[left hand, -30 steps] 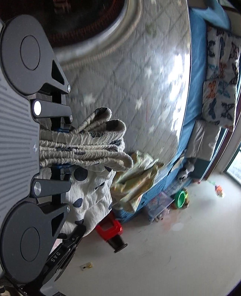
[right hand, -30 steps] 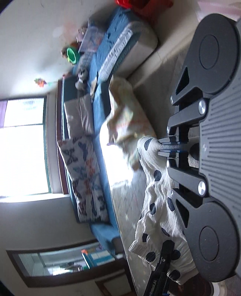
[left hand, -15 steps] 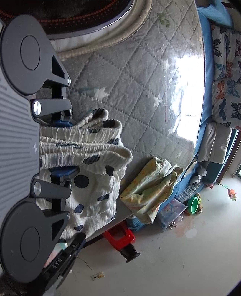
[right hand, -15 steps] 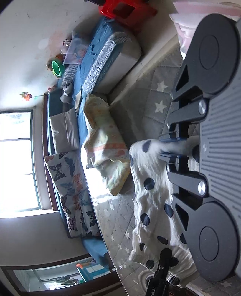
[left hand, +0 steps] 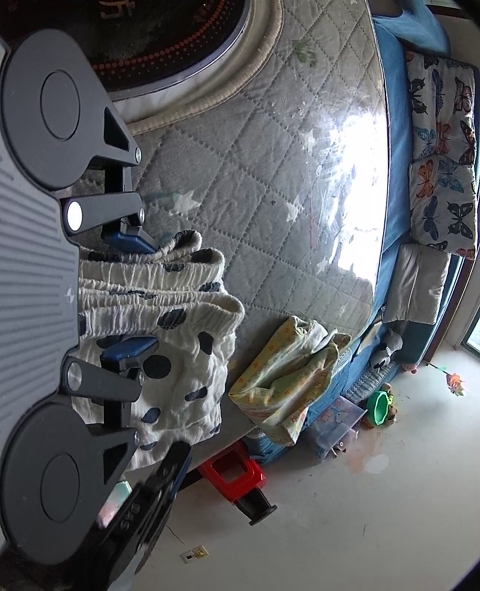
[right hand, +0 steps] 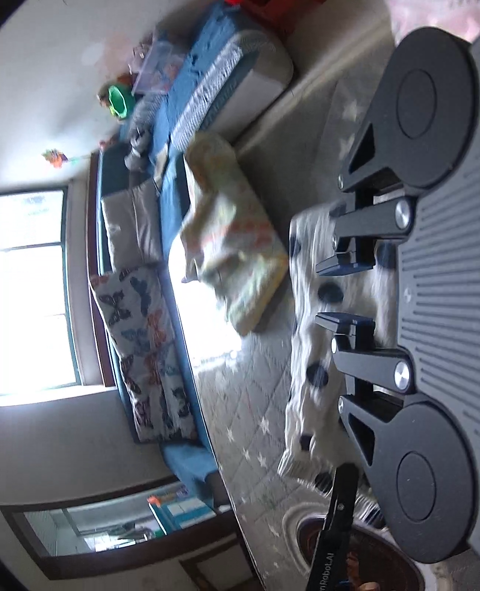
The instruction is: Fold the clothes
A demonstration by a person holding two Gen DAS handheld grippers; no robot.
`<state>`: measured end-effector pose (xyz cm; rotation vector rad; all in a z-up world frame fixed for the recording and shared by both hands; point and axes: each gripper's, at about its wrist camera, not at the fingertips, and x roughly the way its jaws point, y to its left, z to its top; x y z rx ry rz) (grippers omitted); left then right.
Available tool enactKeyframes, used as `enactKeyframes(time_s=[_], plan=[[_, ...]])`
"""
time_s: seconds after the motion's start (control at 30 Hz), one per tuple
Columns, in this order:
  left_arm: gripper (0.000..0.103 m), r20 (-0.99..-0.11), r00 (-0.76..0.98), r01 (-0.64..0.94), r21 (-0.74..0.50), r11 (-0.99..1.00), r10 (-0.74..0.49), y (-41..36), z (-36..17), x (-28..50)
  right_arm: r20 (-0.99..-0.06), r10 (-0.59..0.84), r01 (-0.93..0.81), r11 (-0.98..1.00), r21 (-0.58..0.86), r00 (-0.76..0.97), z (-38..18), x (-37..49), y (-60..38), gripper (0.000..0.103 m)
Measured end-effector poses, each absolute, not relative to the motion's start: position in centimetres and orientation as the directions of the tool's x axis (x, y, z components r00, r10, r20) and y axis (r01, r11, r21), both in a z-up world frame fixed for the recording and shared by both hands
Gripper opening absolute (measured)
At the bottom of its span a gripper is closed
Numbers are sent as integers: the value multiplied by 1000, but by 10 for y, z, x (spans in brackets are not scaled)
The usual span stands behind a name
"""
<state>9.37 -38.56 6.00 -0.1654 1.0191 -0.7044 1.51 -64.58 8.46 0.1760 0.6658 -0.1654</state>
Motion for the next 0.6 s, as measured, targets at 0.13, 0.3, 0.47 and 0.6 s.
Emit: enactKeyframes(time_s=[0.13,0.3,0.47,0.6], plan=[[52,-718,328,463,-444,767,-614,-386,62,96,-643,-67,187,975,121,763,79,36,-638,21],[52,-721,322,468,-443,765,-614,-387,59,99,-668,-67,189,976,111,741,70,56,-636,21],[52,-725,316,463,-445,767,-611,-386,57,101,-683,-82,208,973,104,726,62,73,-640,21],[52,-724,316,468,-444,764,-614,-385,59,101,-677,-94,227,967,111,730,65,73,-642,22]])
